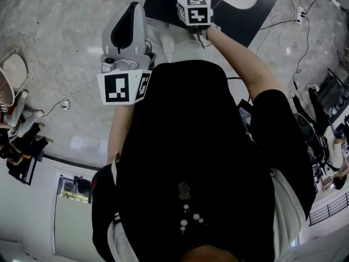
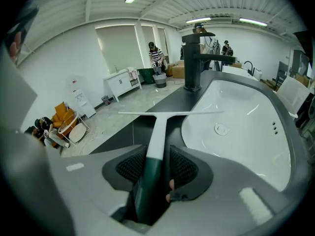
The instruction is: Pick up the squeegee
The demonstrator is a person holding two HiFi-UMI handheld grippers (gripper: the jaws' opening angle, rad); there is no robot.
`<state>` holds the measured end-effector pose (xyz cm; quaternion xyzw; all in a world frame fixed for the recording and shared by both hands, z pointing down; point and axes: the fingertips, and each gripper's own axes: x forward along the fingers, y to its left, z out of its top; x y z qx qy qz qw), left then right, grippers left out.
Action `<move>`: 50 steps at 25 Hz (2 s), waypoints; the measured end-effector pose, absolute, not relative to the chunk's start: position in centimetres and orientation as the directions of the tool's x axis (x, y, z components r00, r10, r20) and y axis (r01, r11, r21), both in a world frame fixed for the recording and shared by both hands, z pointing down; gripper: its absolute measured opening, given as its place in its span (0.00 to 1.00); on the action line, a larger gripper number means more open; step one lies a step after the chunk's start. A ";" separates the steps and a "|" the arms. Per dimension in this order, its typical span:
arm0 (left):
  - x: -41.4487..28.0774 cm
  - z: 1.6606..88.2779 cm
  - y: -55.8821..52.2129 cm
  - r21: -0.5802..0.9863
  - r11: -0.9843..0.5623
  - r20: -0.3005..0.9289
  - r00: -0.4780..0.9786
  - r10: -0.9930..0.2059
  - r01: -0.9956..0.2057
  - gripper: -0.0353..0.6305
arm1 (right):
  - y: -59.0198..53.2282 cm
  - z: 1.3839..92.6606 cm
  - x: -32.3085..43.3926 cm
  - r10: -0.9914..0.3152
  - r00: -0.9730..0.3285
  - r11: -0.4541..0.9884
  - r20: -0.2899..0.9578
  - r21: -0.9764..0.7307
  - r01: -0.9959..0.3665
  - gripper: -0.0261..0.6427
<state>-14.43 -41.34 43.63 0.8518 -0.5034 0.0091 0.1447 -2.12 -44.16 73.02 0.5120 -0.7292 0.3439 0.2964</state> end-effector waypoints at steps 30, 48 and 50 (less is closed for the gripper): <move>-14.0 41.9 -37.4 0.207 -0.466 0.123 0.495 -0.860 -0.860 0.05 | -42.2 64.7 -3.2 -0.600 -0.372 0.340 0.709 -0.195 -0.920 0.18; -14.1 38.6 -37.5 0.182 -0.459 0.044 0.473 -0.880 -0.870 0.05 | -44.5 48.5 -2.6 -0.736 -0.459 0.408 0.497 -0.215 -0.887 0.18; -13.9 38.0 -37.6 0.178 -0.461 0.028 0.472 -0.881 -0.870 0.05 | -44.8 46.2 -2.3 -0.755 -0.465 0.414 0.462 -0.214 -0.885 0.18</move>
